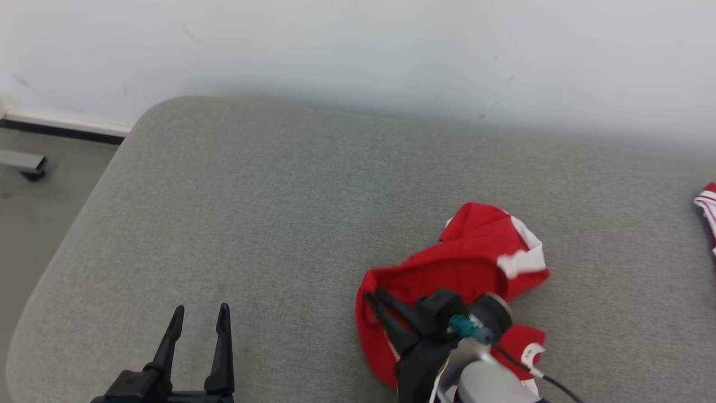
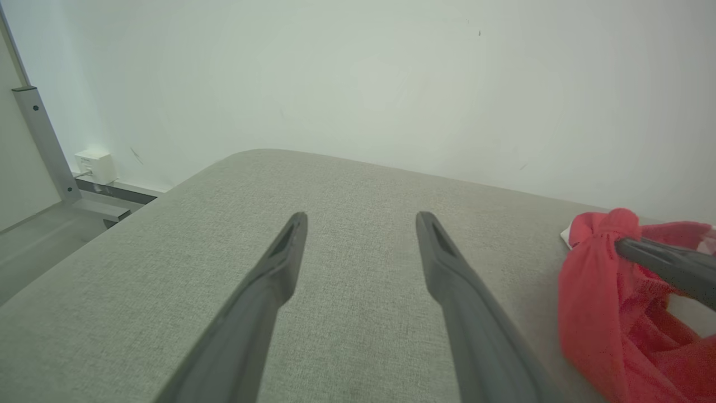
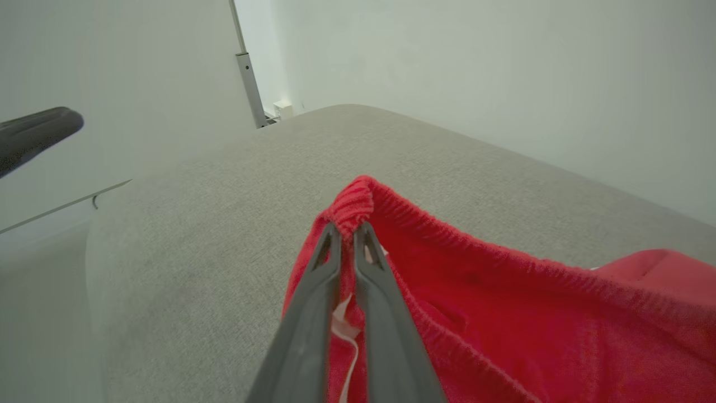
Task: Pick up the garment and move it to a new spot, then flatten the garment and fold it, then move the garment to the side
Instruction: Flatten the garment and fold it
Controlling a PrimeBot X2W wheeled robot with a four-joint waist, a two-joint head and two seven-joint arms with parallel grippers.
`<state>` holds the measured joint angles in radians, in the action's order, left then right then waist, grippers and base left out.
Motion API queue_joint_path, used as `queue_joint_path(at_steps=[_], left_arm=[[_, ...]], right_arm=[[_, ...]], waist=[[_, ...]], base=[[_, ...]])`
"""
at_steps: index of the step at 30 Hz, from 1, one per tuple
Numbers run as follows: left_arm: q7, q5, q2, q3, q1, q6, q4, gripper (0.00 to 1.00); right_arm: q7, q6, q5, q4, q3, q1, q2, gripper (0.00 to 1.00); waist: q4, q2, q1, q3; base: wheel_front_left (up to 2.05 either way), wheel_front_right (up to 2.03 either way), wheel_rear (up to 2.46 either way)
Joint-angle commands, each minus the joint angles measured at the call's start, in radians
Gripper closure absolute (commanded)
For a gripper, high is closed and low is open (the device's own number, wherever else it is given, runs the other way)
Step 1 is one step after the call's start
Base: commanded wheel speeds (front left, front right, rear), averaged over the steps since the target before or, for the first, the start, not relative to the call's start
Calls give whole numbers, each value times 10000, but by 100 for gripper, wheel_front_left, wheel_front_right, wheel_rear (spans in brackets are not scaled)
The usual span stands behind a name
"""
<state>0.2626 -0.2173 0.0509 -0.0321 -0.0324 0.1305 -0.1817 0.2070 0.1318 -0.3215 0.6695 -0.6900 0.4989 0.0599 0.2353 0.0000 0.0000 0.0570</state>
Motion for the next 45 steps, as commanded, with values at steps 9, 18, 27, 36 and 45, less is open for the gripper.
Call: queue_joint_path(at_steps=[9, 18, 27, 36, 45], left_arm=[[28, -175, -8, -140, -267, -63, -208, 0], [28, -87, -7, 95, -143, -141, -195, 0], [28, 225, -3, 619, 146, -117, 90, 0], [28, 564, -6, 901, 392, -82, 442, 0], [28, 811, -3, 933, 614, -34, 643, 0]], right_arm=[[299, -29, -1619, 1162, -2063, 360, -85, 0], [579, -29, -1842, 1211, -1780, 932, -96, 0], [568, -29, -594, -1309, 1213, -458, 842, 0], [567, -29, 282, -3142, 3912, -2652, 1110, 0], [568, -29, 598, -4023, 5413, -4492, 743, 0]], waist=[[487, 0, 0, 415], [-156, 0, 0, 80], [-1037, 0, 0, -180], [-1718, 0, 0, -296], [-1913, 0, 0, -400]], base=[[0, 0, 0], [0, 0, 0], [0, 0, 0], [0, 0, 0], [0, 0, 0]])
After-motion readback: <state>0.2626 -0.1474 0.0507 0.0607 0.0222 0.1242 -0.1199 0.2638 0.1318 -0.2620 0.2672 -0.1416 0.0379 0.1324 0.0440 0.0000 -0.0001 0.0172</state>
